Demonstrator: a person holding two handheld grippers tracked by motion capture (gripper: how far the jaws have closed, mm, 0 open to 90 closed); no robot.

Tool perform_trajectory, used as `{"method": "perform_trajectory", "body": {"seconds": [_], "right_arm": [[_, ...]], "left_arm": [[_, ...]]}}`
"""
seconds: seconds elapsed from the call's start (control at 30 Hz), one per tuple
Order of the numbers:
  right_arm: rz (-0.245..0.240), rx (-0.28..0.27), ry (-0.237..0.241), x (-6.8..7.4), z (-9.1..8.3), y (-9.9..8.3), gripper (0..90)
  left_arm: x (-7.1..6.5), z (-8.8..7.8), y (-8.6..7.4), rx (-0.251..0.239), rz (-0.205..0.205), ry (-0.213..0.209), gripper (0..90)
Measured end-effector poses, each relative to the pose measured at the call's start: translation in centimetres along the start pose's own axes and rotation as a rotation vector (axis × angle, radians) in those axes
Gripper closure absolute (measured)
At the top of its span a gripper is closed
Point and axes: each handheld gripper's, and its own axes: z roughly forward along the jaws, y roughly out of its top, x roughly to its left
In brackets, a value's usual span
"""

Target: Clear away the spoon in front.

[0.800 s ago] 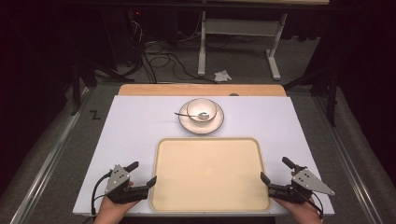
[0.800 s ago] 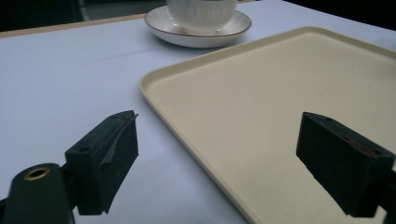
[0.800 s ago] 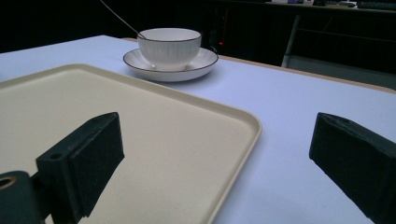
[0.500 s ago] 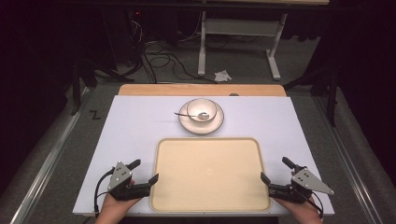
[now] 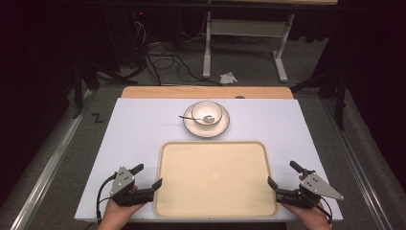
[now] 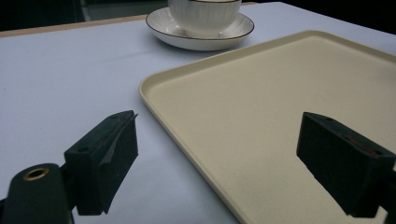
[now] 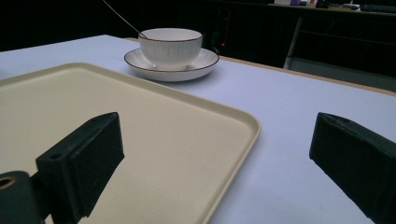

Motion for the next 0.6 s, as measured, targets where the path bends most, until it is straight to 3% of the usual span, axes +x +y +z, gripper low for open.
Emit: {"method": "perform_trajectory", "body": {"seconds": [0.1,0.47,0.6], "right_arm": [[-0.004,0.004,0.000,0.05,0.02,-0.01,3.6],[-0.008,0.007,0.006,0.09,0.10,-0.08,3.6],[-0.005,0.008,0.007,0.08,0.12,-0.10,3.6]], "left_arm": [[0.19,-0.03,-0.03,-0.005,-0.027,-0.010,14.1],[0.39,-0.25,0.19,-0.008,-0.044,-0.002,16.2],[0.52,-0.27,0.33,0.024,-0.033,0.011,16.5]]}}
